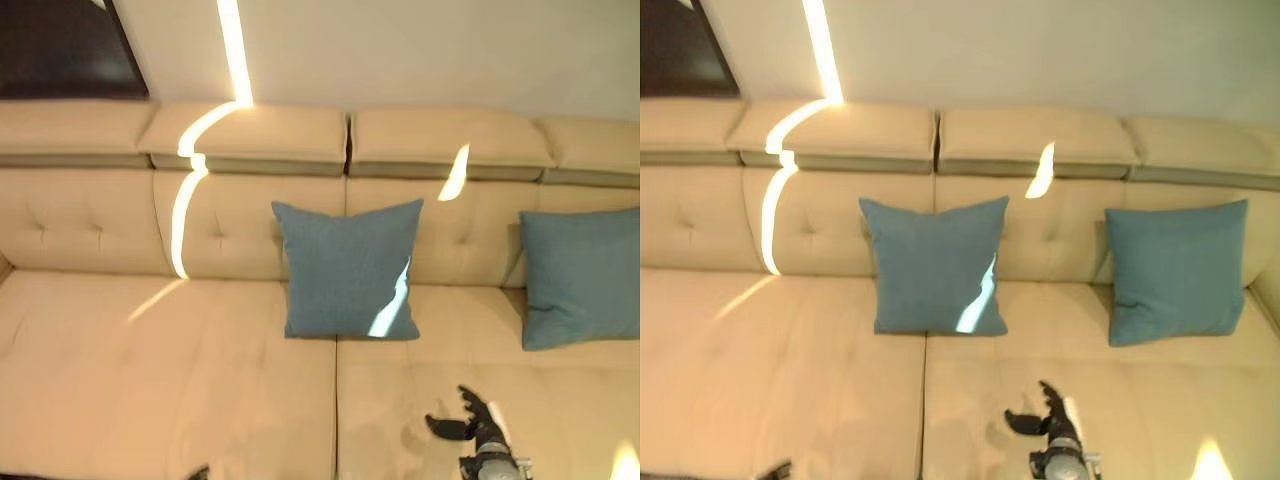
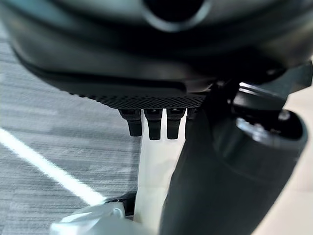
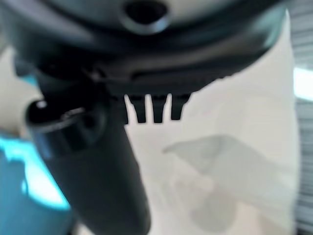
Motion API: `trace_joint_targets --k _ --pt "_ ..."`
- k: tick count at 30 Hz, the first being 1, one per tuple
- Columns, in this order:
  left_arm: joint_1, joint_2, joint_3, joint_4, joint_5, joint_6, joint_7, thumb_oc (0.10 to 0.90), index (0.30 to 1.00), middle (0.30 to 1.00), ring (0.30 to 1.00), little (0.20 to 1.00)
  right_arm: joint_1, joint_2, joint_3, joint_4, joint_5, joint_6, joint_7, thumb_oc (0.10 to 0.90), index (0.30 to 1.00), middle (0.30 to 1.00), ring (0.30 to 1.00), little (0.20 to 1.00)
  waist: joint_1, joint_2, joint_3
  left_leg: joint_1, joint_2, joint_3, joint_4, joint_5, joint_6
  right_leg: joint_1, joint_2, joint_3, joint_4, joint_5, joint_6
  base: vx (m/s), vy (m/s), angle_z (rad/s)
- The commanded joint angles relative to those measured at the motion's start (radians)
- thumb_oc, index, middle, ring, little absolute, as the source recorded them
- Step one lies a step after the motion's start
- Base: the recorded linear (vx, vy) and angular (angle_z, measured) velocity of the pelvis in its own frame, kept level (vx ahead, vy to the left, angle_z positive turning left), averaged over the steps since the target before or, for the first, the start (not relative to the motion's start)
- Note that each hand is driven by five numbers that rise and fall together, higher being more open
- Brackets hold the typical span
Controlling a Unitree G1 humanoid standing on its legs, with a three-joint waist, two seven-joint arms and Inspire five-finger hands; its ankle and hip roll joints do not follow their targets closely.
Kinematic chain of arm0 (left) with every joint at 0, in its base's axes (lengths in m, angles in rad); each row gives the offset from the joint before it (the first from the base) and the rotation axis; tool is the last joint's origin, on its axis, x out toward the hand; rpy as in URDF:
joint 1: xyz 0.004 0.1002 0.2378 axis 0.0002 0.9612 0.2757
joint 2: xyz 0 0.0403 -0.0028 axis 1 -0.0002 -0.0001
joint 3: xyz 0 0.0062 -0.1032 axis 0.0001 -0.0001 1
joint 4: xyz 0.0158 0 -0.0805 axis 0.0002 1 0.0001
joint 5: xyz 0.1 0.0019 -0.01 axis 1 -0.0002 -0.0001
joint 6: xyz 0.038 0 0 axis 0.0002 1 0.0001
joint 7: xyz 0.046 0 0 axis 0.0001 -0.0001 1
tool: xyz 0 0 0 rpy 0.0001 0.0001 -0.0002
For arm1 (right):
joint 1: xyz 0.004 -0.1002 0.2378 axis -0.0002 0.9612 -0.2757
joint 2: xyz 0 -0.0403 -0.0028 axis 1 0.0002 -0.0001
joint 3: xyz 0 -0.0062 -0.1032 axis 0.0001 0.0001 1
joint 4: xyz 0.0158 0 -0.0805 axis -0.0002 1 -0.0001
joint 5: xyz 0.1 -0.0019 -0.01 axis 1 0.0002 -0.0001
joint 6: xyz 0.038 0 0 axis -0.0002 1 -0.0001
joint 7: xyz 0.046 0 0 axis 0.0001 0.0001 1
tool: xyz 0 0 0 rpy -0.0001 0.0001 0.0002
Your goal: Pick up all the scattered cushions and arrange them neatly on the sofa.
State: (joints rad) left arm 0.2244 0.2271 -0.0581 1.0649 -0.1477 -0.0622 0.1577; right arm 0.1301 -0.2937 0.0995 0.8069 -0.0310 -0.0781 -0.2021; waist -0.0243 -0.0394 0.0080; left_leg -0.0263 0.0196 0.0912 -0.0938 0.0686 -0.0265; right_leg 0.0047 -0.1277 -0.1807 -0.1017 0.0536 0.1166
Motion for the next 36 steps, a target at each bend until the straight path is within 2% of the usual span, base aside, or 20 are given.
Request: trace_joint_targets --k 1,3,5,6,10,11,12,13,14,15,16,19,20,24,25,26,27,28,31,36 --pt "-0.1 0.074 0.018 0.0 0.076 -0.04 0.008 0.8 0.9 0.9 0.9 0.9 -0.074 -0.102 -0.042 0.003 -0.032 -0.039 -0.024 0.8 0.9 0.9 0.9 0.9 0.025 -0.017 0.029 0.067 0.004 0.001 0.007 -0.143 -0.007 -0.004 -0.017 -0.02 0.014 -0.039 0.049 -0.04 0.044 -0.19" --pt "-0.109 0.073 0.013 0.04 0.082 -0.038 0.013 0.8 0.9 0.9 0.9 0.9 -0.084 -0.092 -0.023 0.049 -0.039 -0.033 -0.026 0.8 0.9 0.9 0.9 0.9 0.035 -0.019 0.044 0.068 -0.003 -0.004 0.007 -0.141 0.004 -0.018 -0.024 -0.021 0.076 -0.044 0.051 -0.17 0.061 -0.16" --pt "-0.13 0.081 0.007 0.059 0.066 -0.041 0.024 0.8 0.9 0.9 0.9 0.9 -0.116 -0.083 0.0 0.092 -0.027 -0.028 -0.029 0.8 0.9 0.9 0.9 0.9 0.036 -0.005 0.1 0.059 0.007 -0.016 0.007 -0.119 0.017 -0.097 -0.03 -0.008 0.251 -0.069 0.061 -0.35 0.033 -0.23" --pt "-0.149 0.091 -0.011 0.064 0.073 -0.038 0.035 0.8 0.9 0.9 0.9 0.9 -0.123 -0.073 0.009 0.109 -0.019 -0.031 -0.031 0.8 0.9 0.9 0.9 0.9 0.028 0.003 0.125 0.046 0.012 -0.035 0.007 -0.102 0.023 -0.126 -0.009 0.035 0.363 -0.098 0.063 -0.33 0.014 -0.19" --pt "-0.178 0.101 -0.032 0.047 0.077 -0.038 0.049 0.8 0.9 0.9 0.9 0.9 -0.127 -0.051 0.02 0.131 -0.006 -0.029 -0.035 0.8 0.9 0.9 0.9 0.9 0.026 0.01 0.121 -0.013 0.013 -0.066 0.016 -0.071 0.026 -0.138 0.034 0.115 0.486 -0.13 0.053 -0.22 -0.034 0.36" --pt "-0.193 0.104 -0.04 0.05 0.08 -0.037 0.053 0.8 0.9 0.9 0.9 0.9 -0.131 -0.047 0.02 0.136 0.001 -0.031 -0.041 0.8 0.9 0.9 0.9 0.9 0.028 0.003 0.113 -0.037 0.008 -0.079 0.02 -0.061 0.024 -0.117 0.046 0.142 0.477 -0.145 0.044 -0.24 -0.201 0.53" --pt "-0.199 0.102 -0.043 0.042 0.076 -0.039 0.057 0.8 0.9 0.9 0.9 0.9 -0.138 -0.042 0.03 0.134 0.011 -0.026 -0.042 0.8 0.9 0.9 0.9 0.9 0.039 -0.016 0.096 -0.069 0.001 -0.092 0.027 -0.048 0.012 -0.045 0.056 0.148 0.347 -0.208 0.008 -0.3 -0.362 0.63" --pt "-0.206 0.093 -0.045 0.052 0.062 -0.038 0.06 0.8 0.9 0.9 0.9 0.9 -0.163 -0.039 0.045 0.134 0.022 -0.027 -0.047 0.8 0.9 0.9 0.9 0.9 0.05 -0.029 0.086 -0.124 0.016 -0.098 0.039 -0.007 -0.012 0.008 0.082 0.137 0.212 -0.223 -0.022 -0.33 -0.406 0.47" --pt "-0.215 0.091 -0.051 0.052 0.052 -0.037 0.056 0.8 0.9 0.9 0.9 0.9 -0.171 -0.046 0.054 0.126 0.026 -0.028 -0.049 0.8 0.9 0.9 0.9 0.9 0.054 -0.026 0.088 -0.161 0.028 -0.102 0.044 0.026 -0.03 0.017 0.108 0.15 0.156 -0.222 -0.041 -0.24 -0.28 0.53" --pt "-0.216 0.091 -0.051 0.052 0.052 -0.037 0.056 0.8 0.9 0.9 0.9 0.9 -0.172 -0.046 0.054 0.126 0.026 -0.028 -0.049 0.8 0.9 0.9 0.9 0.9 0.052 -0.026 0.087 -0.163 0.028 -0.103 0.044 0.026 -0.03 0.017 0.109 0.148 0.154 -0.22 -0.041 -0.29 -0.218 0.49" --pt "-0.234 0.085 -0.065 0.053 0.052 -0.037 0.055 0.8 0.9 0.9 0.9 0.9 -0.187 -0.059 0.063 0.127 0.026 -0.033 -0.059 0.8 0.9 0.9 0.9 0.9 0.054 -0.021 0.094 -0.21 0.035 -0.118 0.045 0.059 -0.058 0.025 0.131 0.134 0.085 -0.197 -0.048 -0.28 -0.178 0.65" --pt "-0.254 0.077 -0.084 0.053 0.058 -0.034 0.056 0.8 0.9 0.9 0.9 0.9 -0.201 -0.075 0.067 0.126 0.028 -0.03 -0.069 0.8 0.9 0.9 0.9 0.9 0.051 -0.018 0.119 -0.265 0.036 -0.112 0.071 0.066 -0.07 0.021 0.139 0.107 0.056 -0.175 -0.05 -0.29 -0.112 0.69" --pt "-0.271 0.073 -0.094 0.055 0.063 -0.033 0.06 0.8 0.9 0.9 0.9 0.9 -0.211 -0.083 0.075 0.135 0.026 -0.024 -0.076 0.8 0.9 0.9 0.9 0.9 0.039 -0.03 0.14 -0.286 0.034 -0.077 0.141 0.024 -0.058 0.007 0.124 0.078 0.048 -0.152 -0.057 -0.36 -0.075 0.46" --pt "-0.267 0.069 -0.091 0.06 0.078 -0.031 0.062 0.8 0.9 0.9 0.9 0.9 -0.201 -0.081 0.071 0.144 0.027 -0.021 -0.071 0.8 0.9 0.9 0.9 0.9 0.015 -0.055 0.134 -0.27 0.03 -0.039 0.284 -0.076 -0.036 -0.02 0.093 0.032 0.041 -0.122 -0.06 -0.26 -0.041 0.55" --pt "-0.261 0.062 -0.089 0.073 0.093 -0.027 0.058 0.8 0.9 0.9 0.9 0.9 -0.187 -0.075 0.064 0.165 0.03 -0.023 -0.064 0.8 0.9 0.9 0.9 0.9 -0.002 -0.07 0.129 -0.22 0.034 -0.009 0.346 -0.166 -0.024 -0.03 0.066 -0.001 0.039 -0.108 -0.059 -0.16 0.006 0.46" --pt "-0.257 0.06 -0.088 0.08 0.096 -0.025 0.055 0.8 0.9 0.9 0.9 0.9 -0.181 -0.071 0.061 0.178 0.032 -0.021 -0.059 0.8 0.9 0.9 0.9 0.9 -0.008 -0.071 0.124 -0.189 0.038 -0.002 0.349 -0.191 -0.023 -0.035 0.06 -0.013 0.038 -0.104 -0.058 -0.13 0.013 0.69" --pt "-0.258 0.06 -0.088 0.08 0.096 -0.025 0.055 0.8 0.9 0.9 0.9 0.9 -0.182 -0.071 0.061 0.178 0.032 -0.021 -0.059 0.8 0.9 0.9 0.9 0.9 -0.009 -0.072 0.121 -0.192 0.036 -0.003 0.346 -0.187 -0.022 -0.038 0.059 -0.014 0.038 -0.103 -0.058 -0.07 0.074 1.11" --pt "-0.255 0.054 -0.091 0.097 0.102 -0.024 0.048 0.8 0.9 0.9 0.9 0.9 -0.17 -0.061 0.051 0.206 0.035 -0.02 -0.051 0.8 0.9 0.9 0.9 0.9 -0.027 -0.07 0.112 -0.104 0.051 0.027 0.34 -0.218 -0.028 -0.043 0.046 -0.052 0.035 -0.09 -0.051 -0.03 0.105 0.99" --pt "-0.25 0.049 -0.104 0.115 0.13 -0.017 0.04 0.8 0.9 0.9 0.9 0.9 -0.157 -0.041 0.048 0.231 0.032 -0.015 -0.041 0.8 0.9 0.9 0.9 0.9 -0.049 -0.05 0.091 -0.012 0.052 0.09 0.2 -0.21 -0.032 -0.052 0.037 -0.103 0.037 -0.077 -0.034 -0.03 0.128 0.69" --pt "-0.252 0.046 -0.108 0.13 0.143 -0.014 0.039 0.8 0.9 0.9 0.9 0.9 -0.178 -0.027 0.064 0.262 0.016 -0.005 -0.04 0.8 0.9 0.9 0.9 0.9 -0.038 -0.052 0.083 0.006 0.011 0.038 0.125 -0.197 -0.022 -0.058 0.026 -0.102 0.044 -0.057 -0.019 -0.04 0.159 0.41"
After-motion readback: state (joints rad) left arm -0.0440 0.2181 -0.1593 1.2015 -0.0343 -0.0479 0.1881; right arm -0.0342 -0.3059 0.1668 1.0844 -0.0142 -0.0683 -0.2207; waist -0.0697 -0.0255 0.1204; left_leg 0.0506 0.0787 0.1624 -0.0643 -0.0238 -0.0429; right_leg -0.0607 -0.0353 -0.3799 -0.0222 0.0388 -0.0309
